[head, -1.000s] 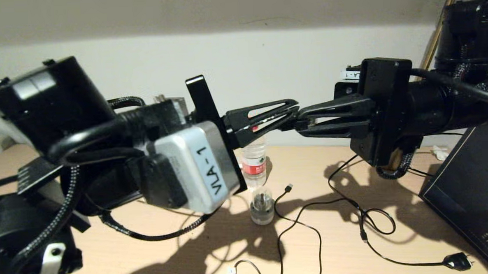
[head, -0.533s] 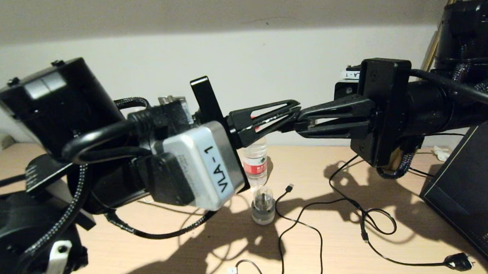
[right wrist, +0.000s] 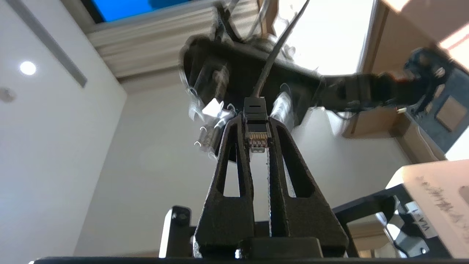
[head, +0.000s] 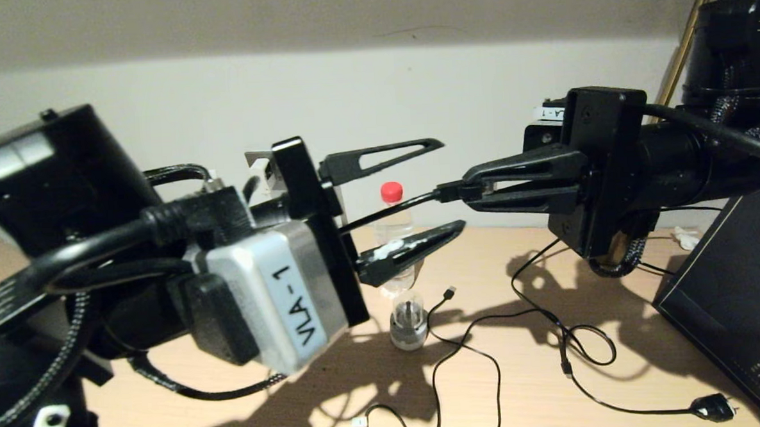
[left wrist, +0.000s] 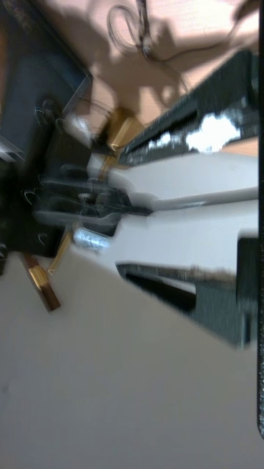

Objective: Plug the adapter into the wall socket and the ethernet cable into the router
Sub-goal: Hand it to the other hand

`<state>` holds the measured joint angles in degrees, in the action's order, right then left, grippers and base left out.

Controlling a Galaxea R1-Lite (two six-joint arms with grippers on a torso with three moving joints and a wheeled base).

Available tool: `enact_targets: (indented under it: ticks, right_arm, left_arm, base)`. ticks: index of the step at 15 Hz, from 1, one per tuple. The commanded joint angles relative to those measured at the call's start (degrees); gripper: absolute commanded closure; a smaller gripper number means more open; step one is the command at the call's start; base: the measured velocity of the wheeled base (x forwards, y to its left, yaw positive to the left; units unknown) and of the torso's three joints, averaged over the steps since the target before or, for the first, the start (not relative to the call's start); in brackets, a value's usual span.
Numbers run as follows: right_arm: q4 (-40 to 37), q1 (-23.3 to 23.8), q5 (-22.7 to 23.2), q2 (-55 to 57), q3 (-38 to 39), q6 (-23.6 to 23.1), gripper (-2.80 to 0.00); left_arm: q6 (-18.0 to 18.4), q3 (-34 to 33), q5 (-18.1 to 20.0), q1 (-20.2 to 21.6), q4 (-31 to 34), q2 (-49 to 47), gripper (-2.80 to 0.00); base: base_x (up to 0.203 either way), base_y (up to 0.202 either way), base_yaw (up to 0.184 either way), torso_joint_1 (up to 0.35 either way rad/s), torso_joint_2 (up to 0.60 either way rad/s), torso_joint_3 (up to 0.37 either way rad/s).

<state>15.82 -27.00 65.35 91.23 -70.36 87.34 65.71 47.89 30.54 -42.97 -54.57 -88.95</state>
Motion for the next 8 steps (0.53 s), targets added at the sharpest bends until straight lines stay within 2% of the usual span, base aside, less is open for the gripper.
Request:
enact_targets:
  ticks: [1,8]
  right_arm:
    - [0.0,0.0,0.4,-0.2,0.0,0.5,0.00]
    - [-0.1,0.0,0.8,-0.8,0.1,0.5,0.00]
  left_arm:
    - [0.3,-1.6,0.1,-0.1,-0.5,1.8,-2.80]
    - [0.2,-1.1,-0.4,0.1,-0.5,1.1,-2.80]
  base:
    - [0.000,0.000,0.000,0.000,0.00,0.000]
    - [0.000,0.000,0.000,0.000,0.00,0.000]
